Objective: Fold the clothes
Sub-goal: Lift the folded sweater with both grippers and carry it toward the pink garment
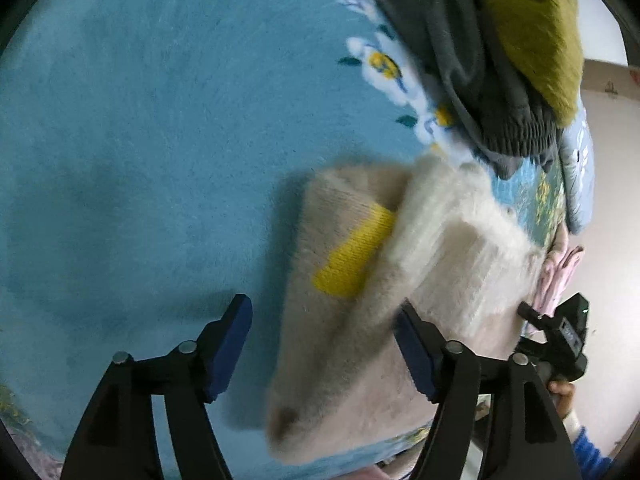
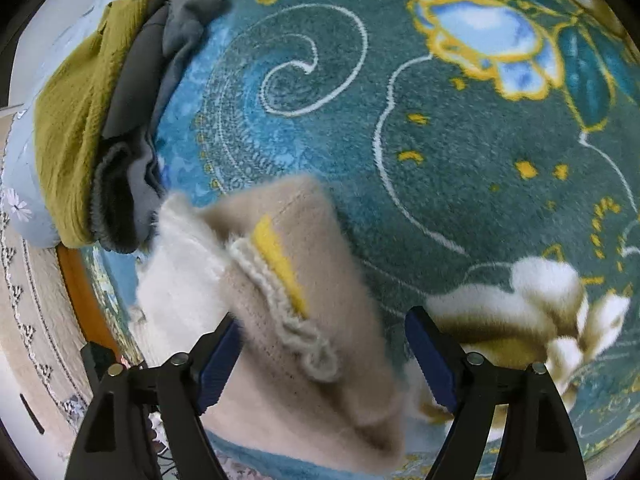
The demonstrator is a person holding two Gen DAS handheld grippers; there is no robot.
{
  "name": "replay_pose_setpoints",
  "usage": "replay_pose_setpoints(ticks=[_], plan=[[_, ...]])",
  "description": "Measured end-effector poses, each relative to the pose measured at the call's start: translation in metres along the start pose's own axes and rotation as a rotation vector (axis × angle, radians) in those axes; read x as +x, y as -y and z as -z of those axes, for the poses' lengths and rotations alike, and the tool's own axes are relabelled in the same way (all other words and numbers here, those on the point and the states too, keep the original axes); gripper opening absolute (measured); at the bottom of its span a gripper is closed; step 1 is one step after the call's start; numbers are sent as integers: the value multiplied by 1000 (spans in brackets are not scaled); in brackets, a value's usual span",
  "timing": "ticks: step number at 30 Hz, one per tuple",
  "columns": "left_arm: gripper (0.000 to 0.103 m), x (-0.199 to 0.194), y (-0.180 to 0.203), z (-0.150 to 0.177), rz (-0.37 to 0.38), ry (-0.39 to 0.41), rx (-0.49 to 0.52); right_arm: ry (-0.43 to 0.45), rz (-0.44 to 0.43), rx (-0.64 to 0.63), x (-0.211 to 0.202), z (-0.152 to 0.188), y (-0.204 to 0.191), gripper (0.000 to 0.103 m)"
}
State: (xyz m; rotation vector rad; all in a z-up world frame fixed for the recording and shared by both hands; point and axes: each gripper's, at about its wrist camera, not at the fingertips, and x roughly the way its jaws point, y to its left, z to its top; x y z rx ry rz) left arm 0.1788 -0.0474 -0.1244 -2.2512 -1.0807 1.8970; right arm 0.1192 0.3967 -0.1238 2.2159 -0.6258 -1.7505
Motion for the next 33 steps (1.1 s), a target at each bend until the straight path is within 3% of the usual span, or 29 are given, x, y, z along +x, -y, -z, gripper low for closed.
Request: replay_pose_setpoints(ticks=[9,14,17,21,25,28,33], plan=[[74,7,-12,-6,83,6,-52,-9,-43,29,10,-4,3,90],[73,0,-11,-3,72,20,-55,-14,-59,42,15,0,-7,87],[65,-8,-7,1,50,33,-43,-7,-37,43,17,3,-15,85],[46,-19,-2,6,21,51,-27,18,-29,78,9,10,-18,65],[37,-30,3,11,-8,68,-10,38,-46,74,-7,20,-25,44],[34,-43,12,20,-26,93,11,48,-80,52,-21,31,-32,38],[31,-74,33,44,-29,159,54,74,-125,12,-46,53,-47,36]])
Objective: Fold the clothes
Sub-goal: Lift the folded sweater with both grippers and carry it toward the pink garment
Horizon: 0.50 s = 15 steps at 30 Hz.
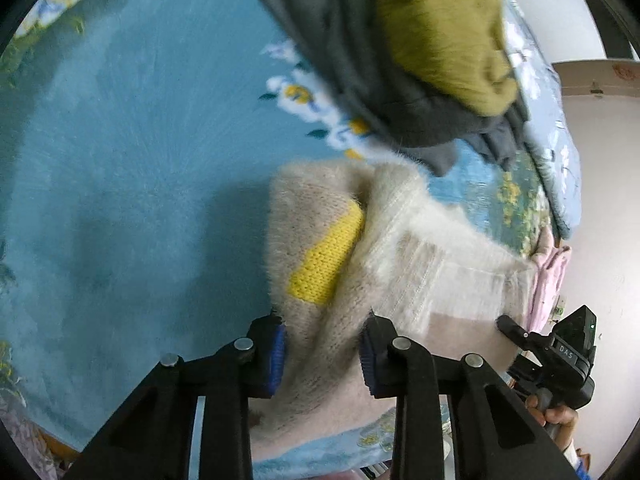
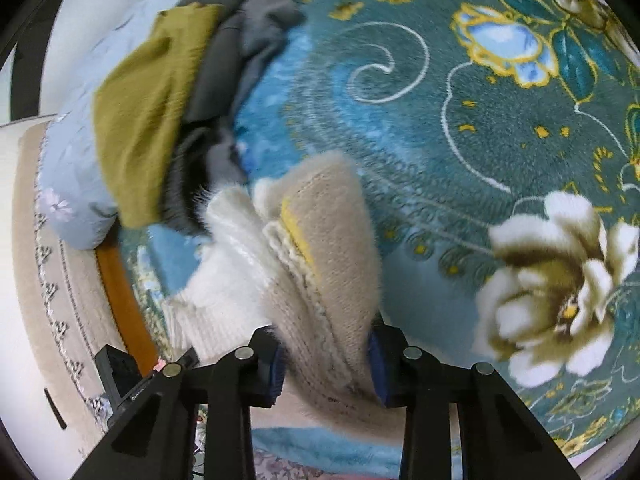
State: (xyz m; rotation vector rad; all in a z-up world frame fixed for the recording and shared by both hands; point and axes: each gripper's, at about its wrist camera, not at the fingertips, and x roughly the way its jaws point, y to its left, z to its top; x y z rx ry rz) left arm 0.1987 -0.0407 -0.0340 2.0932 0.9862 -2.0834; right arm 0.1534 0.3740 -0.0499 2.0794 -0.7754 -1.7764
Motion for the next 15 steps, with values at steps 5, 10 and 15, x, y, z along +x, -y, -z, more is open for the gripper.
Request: replay_pose_setpoints(ticks=[5,10,15], plan=[[31,-2,53,26,2,74,39,29,-51,-27,-25,21,-4,36],[31,-25,78,47,-5,136,65,55,-135,-93,-62,35,-4,36],[30,-57,94,67,-15,196,92,44,-180,-157,-74,49,-11,36]])
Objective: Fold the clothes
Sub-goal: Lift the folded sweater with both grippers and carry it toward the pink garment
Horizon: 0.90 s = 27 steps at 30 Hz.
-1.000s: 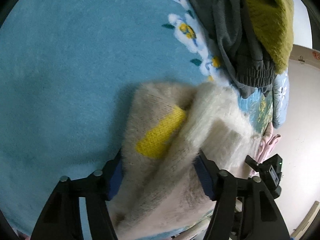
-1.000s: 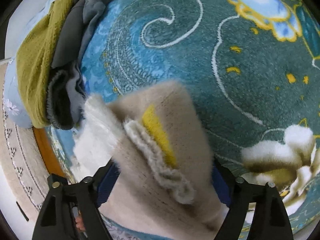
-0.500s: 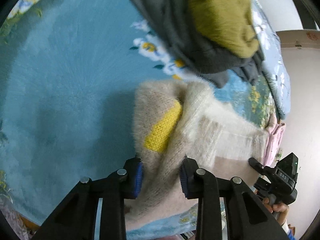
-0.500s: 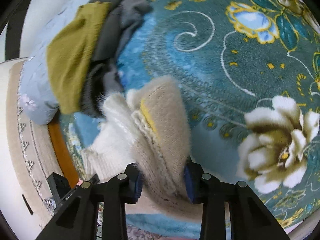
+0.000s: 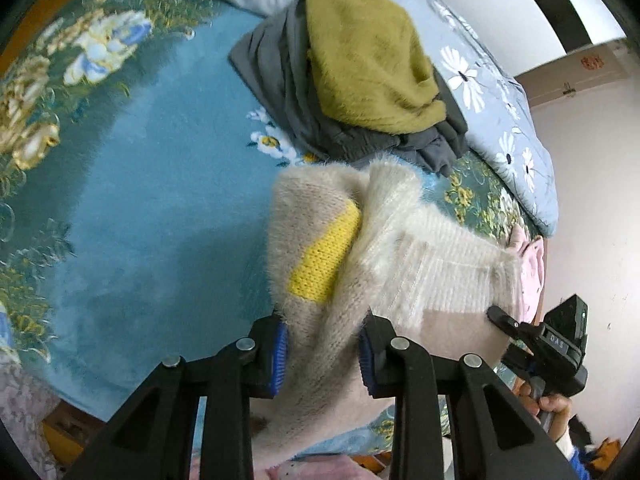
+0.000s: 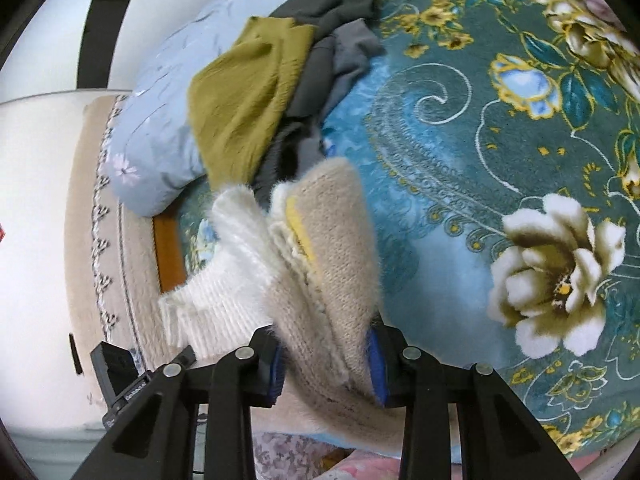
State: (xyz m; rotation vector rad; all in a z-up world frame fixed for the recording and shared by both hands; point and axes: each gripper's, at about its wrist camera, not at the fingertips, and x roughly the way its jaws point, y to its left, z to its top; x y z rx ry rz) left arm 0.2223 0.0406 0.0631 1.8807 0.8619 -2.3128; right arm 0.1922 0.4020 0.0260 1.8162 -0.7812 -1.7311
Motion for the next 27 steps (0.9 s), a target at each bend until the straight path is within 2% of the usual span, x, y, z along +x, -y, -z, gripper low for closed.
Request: replay_pose_setpoints(ticks=[5,8,14,19,27], plan=[[30,-35,17,12,-8,59,30,33,-51,-14,-11,17,-12,36],[30,-48,25,12,30,81,92,76,-55,-33,-27,26,-21,36],[30,-78,48,13,124,113,240,234,-47,-20,-84,54,-34,36],[30,-84,97,10,239,100,393,392,-26,21,-146,87,-30,36],[30,-71,210,21,339,31,630,617,9,134,-236,128,4,36]])
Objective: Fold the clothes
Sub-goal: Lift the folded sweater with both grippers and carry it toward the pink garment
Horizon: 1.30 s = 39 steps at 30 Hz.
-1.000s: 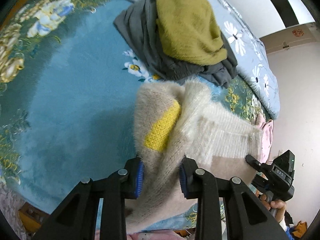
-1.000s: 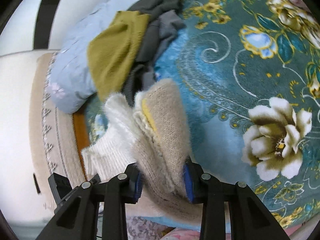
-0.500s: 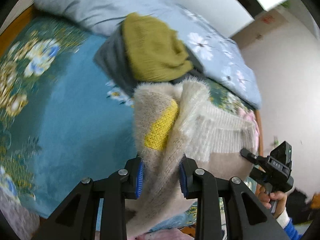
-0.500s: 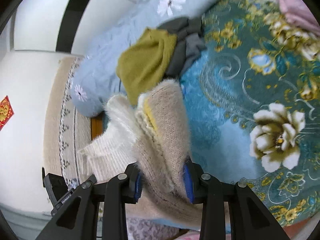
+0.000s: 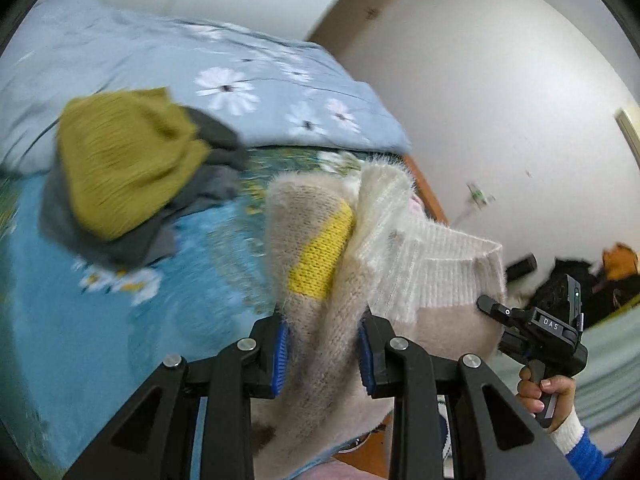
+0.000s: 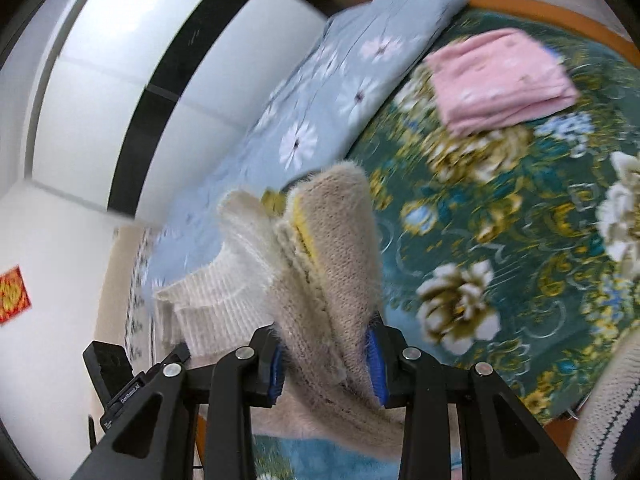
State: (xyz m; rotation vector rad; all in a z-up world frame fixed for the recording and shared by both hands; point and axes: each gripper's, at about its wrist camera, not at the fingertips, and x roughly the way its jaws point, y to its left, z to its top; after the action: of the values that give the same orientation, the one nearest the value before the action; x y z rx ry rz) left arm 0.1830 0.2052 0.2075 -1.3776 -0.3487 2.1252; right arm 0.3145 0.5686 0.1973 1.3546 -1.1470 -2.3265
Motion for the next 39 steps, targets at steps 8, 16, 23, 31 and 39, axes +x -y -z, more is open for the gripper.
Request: replay_pose_setpoints(ticks=[8,16,23,31,39], plan=[[30,65,74,-25,33,-61,135,88,4,109,-41,-36,64,36],[29,171,137,-71,-23,-130,128,34,-13,176,-30,-126,157,36],[29,261,189,-116,-81,-207,126,-12,-39,177,-20,-218,219,36],[29,350,222,-170,-101,-257,117,-23,-67,180,0,-314,274,36],[29,429,234,-225,-74,-282,86,-1,-56,150,14,-402,300,36]])
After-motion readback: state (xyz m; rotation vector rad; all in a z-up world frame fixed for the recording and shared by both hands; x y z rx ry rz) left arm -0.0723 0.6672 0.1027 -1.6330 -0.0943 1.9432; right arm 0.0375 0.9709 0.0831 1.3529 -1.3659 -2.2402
